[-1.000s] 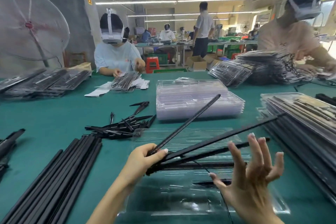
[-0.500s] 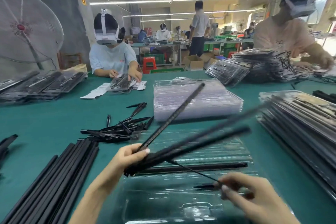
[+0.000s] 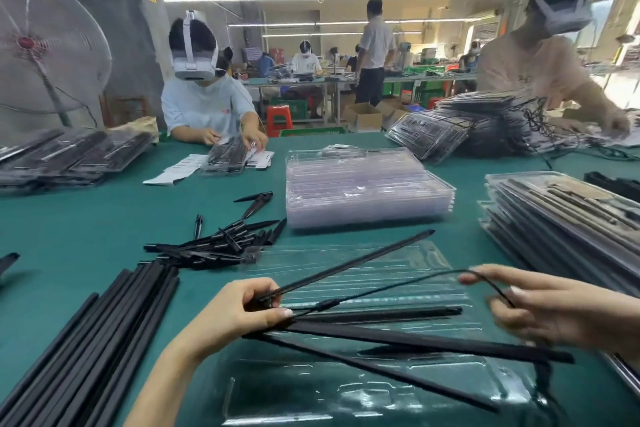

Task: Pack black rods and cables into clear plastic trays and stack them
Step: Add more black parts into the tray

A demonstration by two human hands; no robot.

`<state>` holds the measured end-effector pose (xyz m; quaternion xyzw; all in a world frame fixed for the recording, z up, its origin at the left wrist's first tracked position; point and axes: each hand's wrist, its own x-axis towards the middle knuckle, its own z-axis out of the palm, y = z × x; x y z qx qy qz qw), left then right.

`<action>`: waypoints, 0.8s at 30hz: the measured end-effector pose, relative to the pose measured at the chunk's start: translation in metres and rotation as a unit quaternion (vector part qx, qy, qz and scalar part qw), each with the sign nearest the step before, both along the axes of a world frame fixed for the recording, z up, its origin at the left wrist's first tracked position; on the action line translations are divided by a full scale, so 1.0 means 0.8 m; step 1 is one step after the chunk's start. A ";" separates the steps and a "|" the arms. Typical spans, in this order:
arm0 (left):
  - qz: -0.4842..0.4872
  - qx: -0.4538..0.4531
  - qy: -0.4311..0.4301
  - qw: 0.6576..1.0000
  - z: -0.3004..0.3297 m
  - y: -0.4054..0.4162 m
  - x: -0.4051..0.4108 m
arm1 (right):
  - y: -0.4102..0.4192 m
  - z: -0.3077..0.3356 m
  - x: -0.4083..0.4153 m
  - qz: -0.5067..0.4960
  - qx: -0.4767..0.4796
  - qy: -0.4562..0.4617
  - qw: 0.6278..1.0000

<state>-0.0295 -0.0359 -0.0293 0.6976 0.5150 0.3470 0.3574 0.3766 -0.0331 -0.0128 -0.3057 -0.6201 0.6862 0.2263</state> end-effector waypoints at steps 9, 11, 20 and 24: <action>0.087 0.025 0.083 0.992 0.001 -0.001 -0.013 | 0.027 0.065 -0.010 -0.185 0.509 -0.268 0.797; 0.129 0.041 0.111 0.984 0.002 0.001 -0.010 | 0.023 0.064 -0.019 -0.197 0.533 -0.320 0.758; 0.157 0.015 0.084 0.984 -0.009 -0.006 0.007 | 0.024 0.004 -0.028 -0.282 0.103 0.015 0.954; 0.151 -0.012 0.134 0.979 -0.018 -0.011 0.000 | 0.019 -0.018 -0.026 -0.340 0.158 0.015 0.927</action>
